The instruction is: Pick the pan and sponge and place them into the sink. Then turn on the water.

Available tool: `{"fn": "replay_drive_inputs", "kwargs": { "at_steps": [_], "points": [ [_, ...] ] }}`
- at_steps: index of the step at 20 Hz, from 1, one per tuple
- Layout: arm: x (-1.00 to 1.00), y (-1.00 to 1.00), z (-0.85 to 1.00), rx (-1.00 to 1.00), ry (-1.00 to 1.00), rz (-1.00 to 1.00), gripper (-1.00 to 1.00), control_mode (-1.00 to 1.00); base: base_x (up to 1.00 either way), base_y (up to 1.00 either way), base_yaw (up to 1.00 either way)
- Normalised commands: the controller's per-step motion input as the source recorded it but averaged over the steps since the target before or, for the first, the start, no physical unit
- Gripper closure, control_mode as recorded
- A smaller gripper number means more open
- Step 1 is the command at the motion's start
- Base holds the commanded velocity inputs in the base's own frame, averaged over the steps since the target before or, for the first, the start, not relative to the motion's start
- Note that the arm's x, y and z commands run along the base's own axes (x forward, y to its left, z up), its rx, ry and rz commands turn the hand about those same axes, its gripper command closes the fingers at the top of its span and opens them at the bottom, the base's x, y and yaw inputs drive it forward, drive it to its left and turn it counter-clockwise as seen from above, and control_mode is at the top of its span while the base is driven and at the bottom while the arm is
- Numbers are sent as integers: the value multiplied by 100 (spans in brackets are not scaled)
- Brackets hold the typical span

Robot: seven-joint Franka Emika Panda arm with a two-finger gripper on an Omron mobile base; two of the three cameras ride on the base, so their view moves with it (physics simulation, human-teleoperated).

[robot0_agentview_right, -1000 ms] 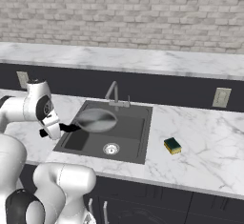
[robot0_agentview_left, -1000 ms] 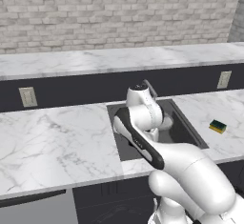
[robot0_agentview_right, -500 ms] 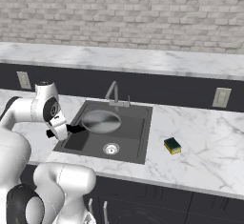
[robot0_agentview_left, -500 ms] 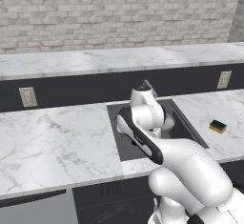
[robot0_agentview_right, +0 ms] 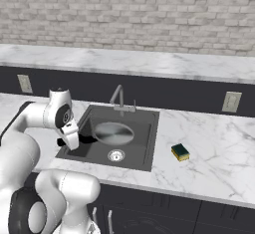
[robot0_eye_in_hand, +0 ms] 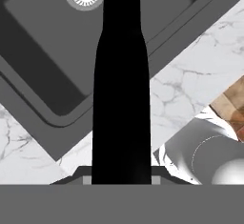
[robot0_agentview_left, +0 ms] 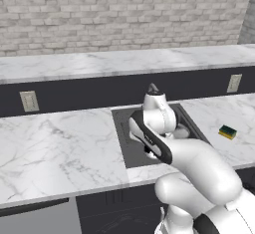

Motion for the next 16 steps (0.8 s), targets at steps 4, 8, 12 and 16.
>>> {"fn": "replay_drive_inputs", "kwargs": {
  "at_steps": [4, 8, 12, 16],
  "points": [
    [11, -16, -12, 3, 5, -1, 100, -100, 0, 0, 0],
    [11, -10, -14, 3, 5, 0, 100, -100, 0, 0, 0],
    [13, -2, -6, 2, 0, 0, 100, -100, 0, 0, 0],
    [19, -3, -10, 1, 0, 0, 100, -100, 0, 0, 0]
  ]
}}
